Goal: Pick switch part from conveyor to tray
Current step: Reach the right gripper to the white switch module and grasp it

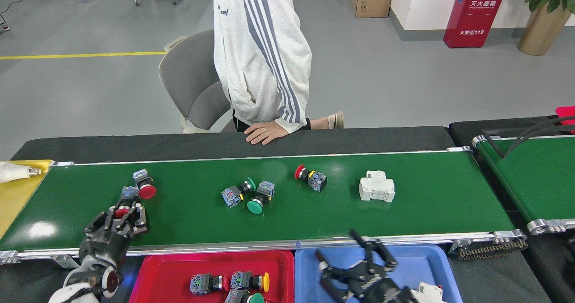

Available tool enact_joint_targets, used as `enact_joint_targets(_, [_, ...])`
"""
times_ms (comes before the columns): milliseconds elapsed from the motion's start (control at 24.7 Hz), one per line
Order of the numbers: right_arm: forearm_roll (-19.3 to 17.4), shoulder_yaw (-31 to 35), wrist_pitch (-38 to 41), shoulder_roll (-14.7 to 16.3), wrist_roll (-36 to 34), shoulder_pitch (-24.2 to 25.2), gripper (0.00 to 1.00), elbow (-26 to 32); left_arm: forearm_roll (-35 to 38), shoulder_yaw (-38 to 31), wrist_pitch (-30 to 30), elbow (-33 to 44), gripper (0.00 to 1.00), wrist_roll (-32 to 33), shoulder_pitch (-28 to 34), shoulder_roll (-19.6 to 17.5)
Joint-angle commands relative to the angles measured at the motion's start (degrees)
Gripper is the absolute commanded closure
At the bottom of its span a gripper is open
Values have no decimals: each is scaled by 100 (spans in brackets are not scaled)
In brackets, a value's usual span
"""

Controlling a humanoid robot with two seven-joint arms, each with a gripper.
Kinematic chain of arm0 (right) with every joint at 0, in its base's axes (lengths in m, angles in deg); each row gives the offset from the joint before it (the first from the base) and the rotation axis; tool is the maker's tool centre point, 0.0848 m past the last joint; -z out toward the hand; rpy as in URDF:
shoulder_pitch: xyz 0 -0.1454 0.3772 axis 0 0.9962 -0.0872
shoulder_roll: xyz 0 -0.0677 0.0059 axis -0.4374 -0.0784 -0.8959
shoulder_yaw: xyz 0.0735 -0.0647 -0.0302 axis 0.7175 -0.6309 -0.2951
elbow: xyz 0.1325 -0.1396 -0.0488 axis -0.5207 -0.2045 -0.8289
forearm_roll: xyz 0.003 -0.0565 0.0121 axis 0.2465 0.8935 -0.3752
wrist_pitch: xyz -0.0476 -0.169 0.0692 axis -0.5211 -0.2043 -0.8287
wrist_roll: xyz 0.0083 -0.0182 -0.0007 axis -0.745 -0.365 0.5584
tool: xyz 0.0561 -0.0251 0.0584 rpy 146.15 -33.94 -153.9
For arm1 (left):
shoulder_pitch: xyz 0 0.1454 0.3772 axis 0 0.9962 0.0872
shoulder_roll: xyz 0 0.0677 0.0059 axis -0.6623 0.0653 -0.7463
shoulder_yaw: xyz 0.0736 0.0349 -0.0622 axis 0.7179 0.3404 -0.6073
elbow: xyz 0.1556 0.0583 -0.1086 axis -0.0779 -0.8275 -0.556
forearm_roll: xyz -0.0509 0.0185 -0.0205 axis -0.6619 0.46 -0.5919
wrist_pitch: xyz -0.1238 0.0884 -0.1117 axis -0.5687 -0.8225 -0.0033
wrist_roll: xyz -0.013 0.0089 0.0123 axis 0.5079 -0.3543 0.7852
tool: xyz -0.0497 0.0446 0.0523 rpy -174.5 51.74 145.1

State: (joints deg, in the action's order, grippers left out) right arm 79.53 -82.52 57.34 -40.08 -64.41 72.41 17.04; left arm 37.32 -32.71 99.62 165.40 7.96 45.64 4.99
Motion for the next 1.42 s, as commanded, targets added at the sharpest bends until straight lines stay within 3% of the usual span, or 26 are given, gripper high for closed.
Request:
enact_joint_targets(0, [-19, 253, -729, -33, -228, 79, 1, 93, -54, -97, 1158, 822, 79, -58, 393, -49])
enact_joint_targets(81, [-19, 385, -1169, -16, -228, 123, 1, 75, -54, -132, 1738, 1525, 60, -40, 991, -5])
enact_joint_targets(122, [-19, 385, -1283, -7, -211, 115, 1, 66, -45, -88, 1949, 1779, 44, -22, 1263, 4])
enact_joint_targets(203, [-19, 385, -1292, 11, -167, 44, 1, 40, -37, -71, 1993, 1938, 1, -5, 1545, 118])
enact_joint_targets(324, [-19, 324, -1143, 248, -9, -333, 1, -118, -28, -44, 1993, 1947, 0, -5, 1589, 232])
enact_joint_targets(486, [-19, -10, 44, 687, 202, -1318, 1, -936, -10, -132, 1896, 1938, 0, -5, 1580, 285])
enact_joint_targets(608, [-10, -63, 686, 749, 369, -1995, 1, -1665, -2, -405, 771, 1912, 0, -14, 1545, 540])
enact_joint_targets(729, [-19, -432, 1178, 749, 466, -2601, 1, -2307, 16, -545, -512, 1850, 0, -49, 1518, 496])
enact_joint_targets(891, [-28, -836, 1213, 670, 466, -3199, 1, -3062, 7, -616, -372, 1753, 0, -49, 1475, 461])
enact_joint_targets(1013, [-19, -1127, 1187, 450, 466, -3515, 1, -3616, -2, -616, 173, 1657, 0, -49, 1272, 312])
enact_joint_targets(1256, [16, -1373, 915, -139, 396, -4570, 2, -5171, 16, -423, 1114, 330, 0, -22, -194, -84])
enact_joint_targets(1297, [7, -1469, 703, -192, 369, -4684, 7, -5348, 25, -317, 1202, 57, 0, -14, -468, -119])
enact_joint_targets(1378, [7, -1768, 598, -192, 211, -4755, 43, -5445, 25, -18, 1263, -541, 0, -14, -978, -225])
